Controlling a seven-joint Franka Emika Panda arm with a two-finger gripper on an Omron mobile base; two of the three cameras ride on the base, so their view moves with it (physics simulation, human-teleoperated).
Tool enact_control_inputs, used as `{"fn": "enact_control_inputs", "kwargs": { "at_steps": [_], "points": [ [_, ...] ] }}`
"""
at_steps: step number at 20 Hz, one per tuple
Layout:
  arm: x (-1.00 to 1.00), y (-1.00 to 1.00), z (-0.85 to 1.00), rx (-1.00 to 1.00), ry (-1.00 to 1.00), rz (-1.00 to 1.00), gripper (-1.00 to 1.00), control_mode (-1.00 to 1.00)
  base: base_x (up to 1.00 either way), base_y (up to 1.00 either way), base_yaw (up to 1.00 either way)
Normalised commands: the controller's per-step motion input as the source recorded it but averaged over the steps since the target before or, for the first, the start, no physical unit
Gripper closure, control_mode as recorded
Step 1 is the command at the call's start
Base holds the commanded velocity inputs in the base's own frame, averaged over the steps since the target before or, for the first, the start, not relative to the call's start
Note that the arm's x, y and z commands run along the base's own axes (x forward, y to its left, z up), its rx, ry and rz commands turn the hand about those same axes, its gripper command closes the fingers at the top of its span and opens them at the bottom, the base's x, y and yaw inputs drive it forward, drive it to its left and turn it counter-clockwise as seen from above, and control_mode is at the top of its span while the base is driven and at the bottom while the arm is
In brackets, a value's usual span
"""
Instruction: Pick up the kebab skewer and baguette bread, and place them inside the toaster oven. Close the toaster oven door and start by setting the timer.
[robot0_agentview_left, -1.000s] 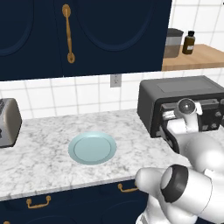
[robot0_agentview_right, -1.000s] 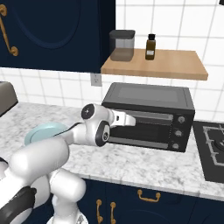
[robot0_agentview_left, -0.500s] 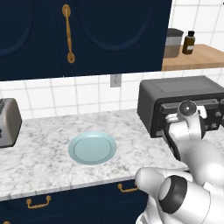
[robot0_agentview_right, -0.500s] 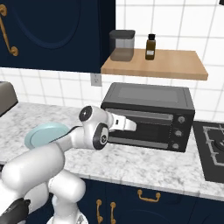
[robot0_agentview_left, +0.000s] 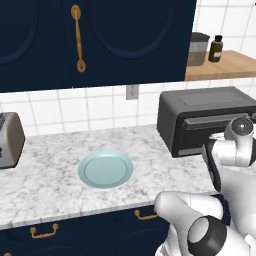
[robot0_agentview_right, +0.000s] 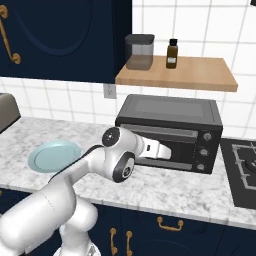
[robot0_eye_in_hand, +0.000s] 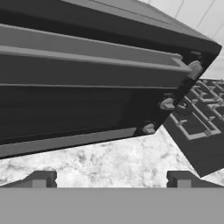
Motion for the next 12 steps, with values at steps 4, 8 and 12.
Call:
{"fn": "enact_control_inputs", "kwargs": {
  "at_steps": [4, 8, 12],
  "points": [
    [-0.49, -0.60, 0.35, 0.00, 0.00, 0.12, -1.00, -1.00, 0.00, 0.00, 0.00],
    [-0.23, -0.63, 0.23, 0.04, 0.00, 0.21, -1.00, -1.00, 0.00, 0.00, 0.00],
    [0.00, -0.49, 0.00, 0.06, 0.00, 0.23, -1.00, -1.00, 0.00, 0.00, 0.00]
  ]
}}
